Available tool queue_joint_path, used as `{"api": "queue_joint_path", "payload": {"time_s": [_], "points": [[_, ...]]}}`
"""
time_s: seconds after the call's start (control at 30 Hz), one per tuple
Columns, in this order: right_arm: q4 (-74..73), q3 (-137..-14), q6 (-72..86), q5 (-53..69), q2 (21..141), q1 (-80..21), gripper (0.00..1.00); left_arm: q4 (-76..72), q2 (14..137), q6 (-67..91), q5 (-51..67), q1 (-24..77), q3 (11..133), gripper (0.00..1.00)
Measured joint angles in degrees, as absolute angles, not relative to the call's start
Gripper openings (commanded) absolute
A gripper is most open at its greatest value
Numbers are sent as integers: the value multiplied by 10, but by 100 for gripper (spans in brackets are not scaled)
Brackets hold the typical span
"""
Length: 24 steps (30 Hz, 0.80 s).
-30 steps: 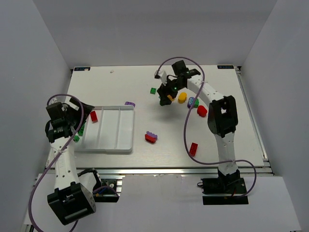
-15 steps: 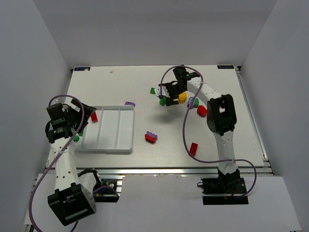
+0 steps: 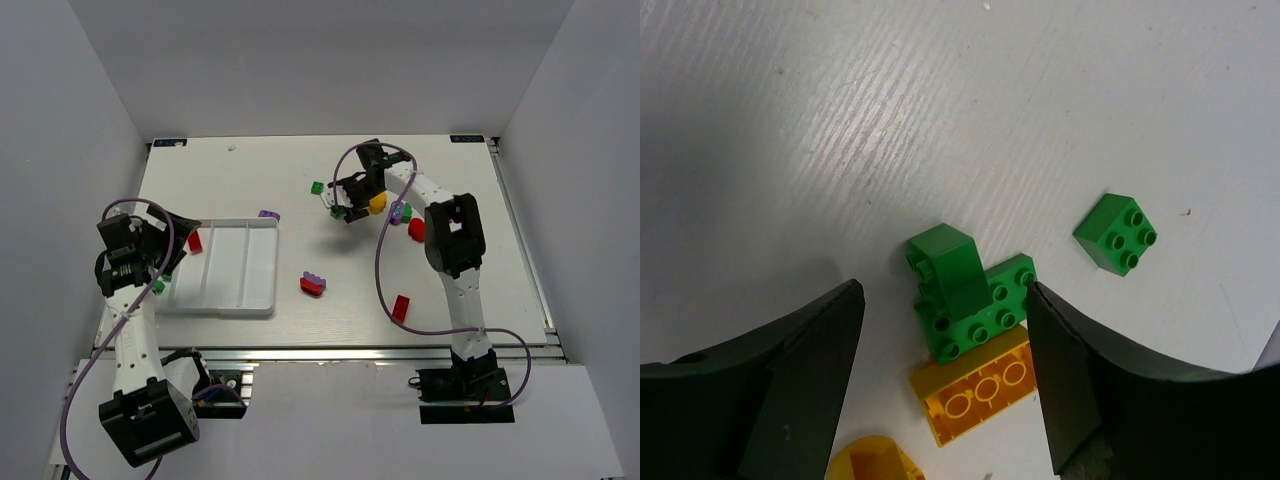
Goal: Sort the legos into containers by color
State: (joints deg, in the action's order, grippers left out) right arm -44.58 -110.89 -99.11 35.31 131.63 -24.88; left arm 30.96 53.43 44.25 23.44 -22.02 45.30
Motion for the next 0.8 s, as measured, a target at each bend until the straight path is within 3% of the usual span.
{"api": "queue_joint_path", "payload": {"time_s": [0.27, 0.6, 0.8], "points": [[-418, -1124, -963, 348, 1338, -262, 65, 313, 538, 446, 234, -220, 454, 98], [-416, -1123, -958, 328, 1350, -267, 42, 299, 534, 457, 265, -220, 453, 98], [-408, -1116, -957, 320, 1350, -267, 49, 245, 520, 481, 325, -220, 429, 98]]}}
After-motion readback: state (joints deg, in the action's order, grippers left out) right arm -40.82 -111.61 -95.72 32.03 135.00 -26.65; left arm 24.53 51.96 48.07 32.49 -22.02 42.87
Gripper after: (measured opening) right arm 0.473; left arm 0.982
